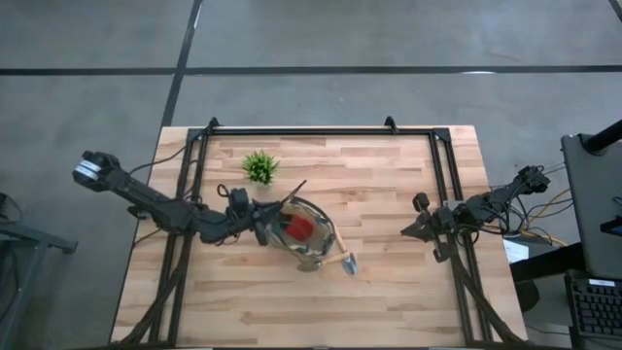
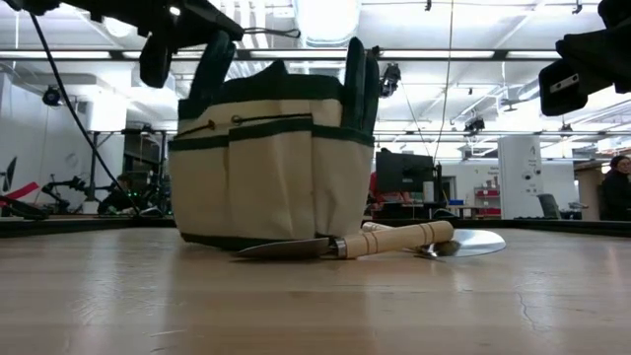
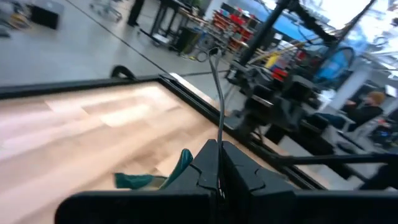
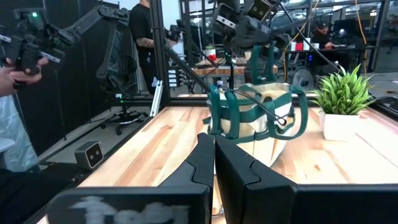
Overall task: Pick & Place Garden tools in Gardening bag
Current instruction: Put the green shear scissors into the gardening bag
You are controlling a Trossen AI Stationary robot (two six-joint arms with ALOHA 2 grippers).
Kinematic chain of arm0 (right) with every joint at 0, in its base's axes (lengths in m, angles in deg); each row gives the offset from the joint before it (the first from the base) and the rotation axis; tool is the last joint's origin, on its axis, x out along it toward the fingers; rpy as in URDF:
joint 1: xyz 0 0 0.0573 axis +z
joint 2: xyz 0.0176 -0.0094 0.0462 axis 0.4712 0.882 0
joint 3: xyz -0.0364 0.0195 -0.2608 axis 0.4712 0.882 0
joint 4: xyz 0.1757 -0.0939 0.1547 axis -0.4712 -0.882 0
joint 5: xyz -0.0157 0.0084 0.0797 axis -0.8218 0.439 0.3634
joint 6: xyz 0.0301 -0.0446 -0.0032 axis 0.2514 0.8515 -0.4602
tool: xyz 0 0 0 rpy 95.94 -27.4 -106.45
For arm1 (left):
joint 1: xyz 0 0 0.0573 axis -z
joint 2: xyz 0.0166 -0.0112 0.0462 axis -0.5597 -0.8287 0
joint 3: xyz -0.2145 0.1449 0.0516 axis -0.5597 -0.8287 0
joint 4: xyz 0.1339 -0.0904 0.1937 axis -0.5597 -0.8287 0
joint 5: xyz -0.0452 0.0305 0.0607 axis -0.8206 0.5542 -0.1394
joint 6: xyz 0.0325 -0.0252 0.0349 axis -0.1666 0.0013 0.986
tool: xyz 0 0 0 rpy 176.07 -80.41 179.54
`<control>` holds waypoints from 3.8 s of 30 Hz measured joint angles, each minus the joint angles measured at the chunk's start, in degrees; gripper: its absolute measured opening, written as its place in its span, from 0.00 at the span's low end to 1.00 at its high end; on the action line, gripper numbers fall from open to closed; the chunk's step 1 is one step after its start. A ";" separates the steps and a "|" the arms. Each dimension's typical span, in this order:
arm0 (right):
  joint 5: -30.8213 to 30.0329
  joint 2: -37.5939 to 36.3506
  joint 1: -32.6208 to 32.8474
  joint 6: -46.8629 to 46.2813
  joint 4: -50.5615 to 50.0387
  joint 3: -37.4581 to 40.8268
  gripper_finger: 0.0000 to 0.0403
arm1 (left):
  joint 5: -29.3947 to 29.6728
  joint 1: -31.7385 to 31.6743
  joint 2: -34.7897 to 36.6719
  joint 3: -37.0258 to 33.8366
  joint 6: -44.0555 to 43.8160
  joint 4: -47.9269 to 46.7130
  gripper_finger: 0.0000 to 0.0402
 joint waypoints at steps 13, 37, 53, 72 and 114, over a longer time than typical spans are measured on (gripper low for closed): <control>-0.02 0.00 -0.02 0.00 -0.01 -0.01 0.02 | -1.66 6.65 -0.03 0.01 -7.49 1.70 0.02; -0.01 0.00 -0.01 0.00 -0.02 -0.01 0.02 | 1.80 8.29 0.00 -0.37 5.37 8.17 0.02; -0.01 0.00 0.00 0.00 -0.01 -0.02 0.02 | 4.52 12.09 1.17 -0.44 19.60 5.75 0.02; -0.01 0.00 -0.02 0.00 -0.01 0.00 0.02 | 3.18 12.35 -1.41 -5.50 35.70 20.07 0.02; 0.00 0.00 -0.02 0.00 -0.02 -0.02 0.02 | 14.31 30.17 12.26 -8.02 29.55 -10.01 0.03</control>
